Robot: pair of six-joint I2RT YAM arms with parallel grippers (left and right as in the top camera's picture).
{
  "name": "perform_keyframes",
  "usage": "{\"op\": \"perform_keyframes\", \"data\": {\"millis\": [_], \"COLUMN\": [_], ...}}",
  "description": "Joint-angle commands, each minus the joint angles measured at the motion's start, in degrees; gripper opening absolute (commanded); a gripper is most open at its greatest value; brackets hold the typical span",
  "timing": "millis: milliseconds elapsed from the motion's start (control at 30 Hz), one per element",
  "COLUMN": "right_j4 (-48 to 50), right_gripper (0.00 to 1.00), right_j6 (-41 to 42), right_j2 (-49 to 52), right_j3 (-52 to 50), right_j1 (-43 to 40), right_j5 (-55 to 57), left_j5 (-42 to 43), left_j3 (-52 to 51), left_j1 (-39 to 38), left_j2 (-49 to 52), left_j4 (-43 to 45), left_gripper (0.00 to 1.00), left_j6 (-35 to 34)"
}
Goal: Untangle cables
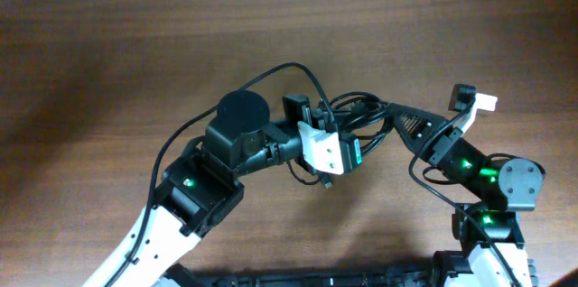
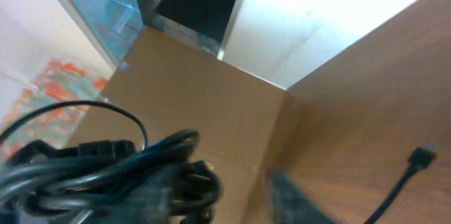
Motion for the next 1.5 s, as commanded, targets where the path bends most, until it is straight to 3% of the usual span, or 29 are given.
{"op": "perform_keyframes", "data": {"millis": [0, 67, 200, 300, 567, 633, 700, 833, 967, 1167, 1467], "right_j4": [1.14, 1.01, 1.03, 1.09, 14.69, 15.8, 15.8, 15.78, 15.56, 15.52, 15.72], "right_gripper": [0.66, 0.75, 0.75, 0.8, 0.8, 0.79, 0.74, 0.59, 0.33, 0.04, 0.04], "right_j6": [-9.62, -11.17, 0.76, 8.35, 6.97, 6.95, 6.93, 6.49, 4.13, 4.15, 3.48], "right_j2": [-0.28, -0.26, 0.11, 0.46, 0.46, 0.46, 0.52, 0.55, 1.9, 7.43, 12.9], "right_j3": [0.63, 0.63, 0.63, 0.63, 0.63, 0.63, 0.63, 0.63, 0.63, 0.63, 0.63], "right_j1": [0.02, 0.0, 0.02, 0.02, 0.02, 0.02, 0.02, 0.02, 0.02, 0.02, 0.02], "right_j5": [-3.41, -3.76, -1.86, -2.34, -5.86, -6.21, -6.56, -6.56, -6.58, -7.69, -8.72], "left_j5": [-6.23, -12.22, -14.25, -13.79, -9.81, -4.68, -0.31, -0.24, -0.13, 8.52, 8.81], "left_j3": [0.59, 0.59, 0.59, 0.59, 0.59, 0.59, 0.59, 0.59, 0.59, 0.59, 0.59], "left_j1": [-0.09, -0.09, -0.09, -0.09, -0.09, -0.11, -0.13, -0.15, -0.15, -0.2, -0.2], "left_j2": [-0.85, -0.85, -0.85, -0.85, 0.83, 1.86, 3.13, 4.61, 4.61, 4.61, 4.61], "left_j4": [0.72, 0.39, 0.44, 0.33, 0.02, 0.22, 0.87, 2.95, 5.57, 5.79, 5.14], "left_gripper": [0.0, 0.0, 0.0, 0.0, 0.0, 0.0, 0.0, 0.0, 0.0, 0.16, 0.32], "left_j6": [-3.37, -5.73, -5.7, -5.75, -7.5, -7.5, -7.52, -11.21, -12.17, -13.53, -13.51]}}
